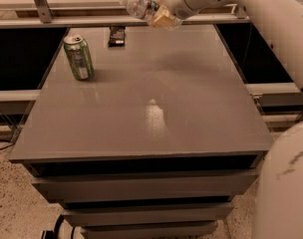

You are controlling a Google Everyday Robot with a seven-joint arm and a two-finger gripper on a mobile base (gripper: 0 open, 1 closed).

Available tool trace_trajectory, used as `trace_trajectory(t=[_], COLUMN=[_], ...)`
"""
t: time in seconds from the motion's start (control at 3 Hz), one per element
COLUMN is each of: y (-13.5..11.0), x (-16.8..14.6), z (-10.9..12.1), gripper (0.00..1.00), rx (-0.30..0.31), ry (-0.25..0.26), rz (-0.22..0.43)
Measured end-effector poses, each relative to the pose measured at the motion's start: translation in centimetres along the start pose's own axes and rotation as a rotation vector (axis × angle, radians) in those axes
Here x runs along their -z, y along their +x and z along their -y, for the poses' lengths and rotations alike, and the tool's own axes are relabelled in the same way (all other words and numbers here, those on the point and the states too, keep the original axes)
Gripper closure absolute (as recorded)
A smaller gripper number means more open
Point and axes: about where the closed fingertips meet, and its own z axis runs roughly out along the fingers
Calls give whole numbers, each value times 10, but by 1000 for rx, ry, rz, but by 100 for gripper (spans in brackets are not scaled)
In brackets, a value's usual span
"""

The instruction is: Move water bottle near rxbar chocolate

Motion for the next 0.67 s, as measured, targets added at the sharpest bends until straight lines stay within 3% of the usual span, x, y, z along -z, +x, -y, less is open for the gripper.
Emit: trace_trajectory(t=[0.67], y=[27], x=[-34], z=[4], gripper=[100], rx=[48], ry=[31], rz=[-7])
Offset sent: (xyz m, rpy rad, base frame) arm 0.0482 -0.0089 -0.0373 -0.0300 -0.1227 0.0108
